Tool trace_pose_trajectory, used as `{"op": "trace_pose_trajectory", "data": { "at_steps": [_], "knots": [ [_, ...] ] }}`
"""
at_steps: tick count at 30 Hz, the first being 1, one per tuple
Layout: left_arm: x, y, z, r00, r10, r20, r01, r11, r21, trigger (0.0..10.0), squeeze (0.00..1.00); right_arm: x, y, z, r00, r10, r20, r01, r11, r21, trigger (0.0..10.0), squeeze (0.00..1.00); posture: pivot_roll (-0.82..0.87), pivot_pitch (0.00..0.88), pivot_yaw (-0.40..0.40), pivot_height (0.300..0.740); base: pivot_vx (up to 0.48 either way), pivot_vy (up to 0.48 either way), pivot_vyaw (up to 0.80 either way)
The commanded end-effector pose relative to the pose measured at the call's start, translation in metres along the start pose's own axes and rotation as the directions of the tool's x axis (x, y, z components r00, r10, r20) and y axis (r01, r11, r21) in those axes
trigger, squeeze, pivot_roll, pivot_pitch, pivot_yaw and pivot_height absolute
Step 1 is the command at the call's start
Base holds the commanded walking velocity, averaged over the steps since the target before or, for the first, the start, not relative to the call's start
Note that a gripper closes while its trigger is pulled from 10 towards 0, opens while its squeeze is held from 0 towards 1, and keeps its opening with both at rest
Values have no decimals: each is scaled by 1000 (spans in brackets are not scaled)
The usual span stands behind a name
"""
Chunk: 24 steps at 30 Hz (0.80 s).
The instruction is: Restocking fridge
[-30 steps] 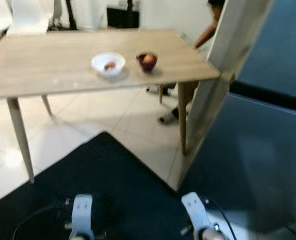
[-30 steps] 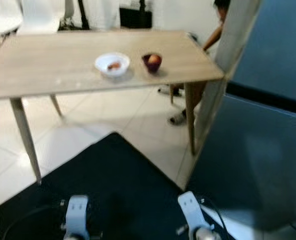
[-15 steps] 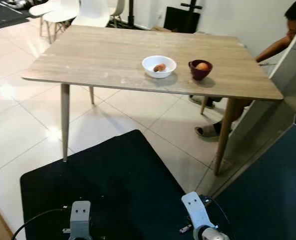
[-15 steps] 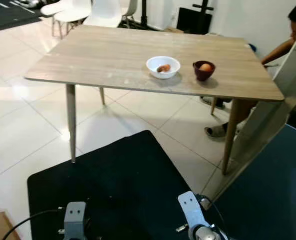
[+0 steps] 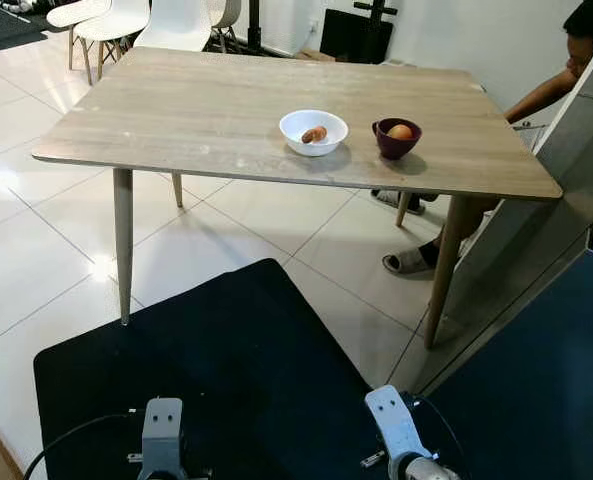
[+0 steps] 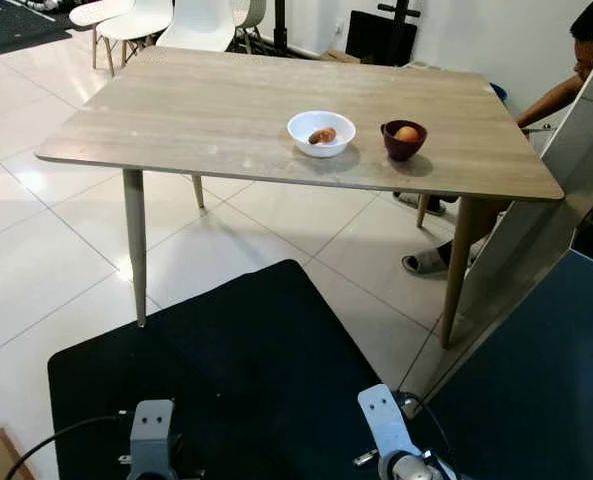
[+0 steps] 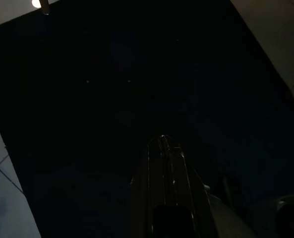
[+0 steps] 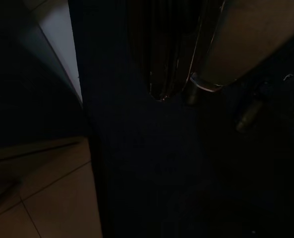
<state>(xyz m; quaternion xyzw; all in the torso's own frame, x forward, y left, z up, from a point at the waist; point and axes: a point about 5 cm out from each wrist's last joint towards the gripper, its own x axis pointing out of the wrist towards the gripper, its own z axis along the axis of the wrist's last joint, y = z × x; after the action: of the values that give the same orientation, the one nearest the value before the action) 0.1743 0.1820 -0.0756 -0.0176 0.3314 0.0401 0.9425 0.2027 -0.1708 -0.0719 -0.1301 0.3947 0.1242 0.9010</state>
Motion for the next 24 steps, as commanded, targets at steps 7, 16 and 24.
{"op": "trace_pose_trajectory", "data": {
  "at_steps": [7,16,24],
  "knots": [
    [-1,3,-4,1000,2,-24,-2,1000,-16,10000,0,0,4,-2,1000,3,-12,-2,1000,31,10000,0,-60,96,-53,740,297,0,0],
    [0,4,-3,1000,2,-24,-3,1000,-17,10000,0,1,3,-1,1000,-1,-12,2,999,37,10000,0,-57,95,-49,740,292,0,0],
    [0,4,-2,1000,-1,-21,0,1000,-15,10000,0,1,4,-1,1000,0,-11,1,999,42,10000,0,-54,94,-46,740,279,0,0]
  ]
}}
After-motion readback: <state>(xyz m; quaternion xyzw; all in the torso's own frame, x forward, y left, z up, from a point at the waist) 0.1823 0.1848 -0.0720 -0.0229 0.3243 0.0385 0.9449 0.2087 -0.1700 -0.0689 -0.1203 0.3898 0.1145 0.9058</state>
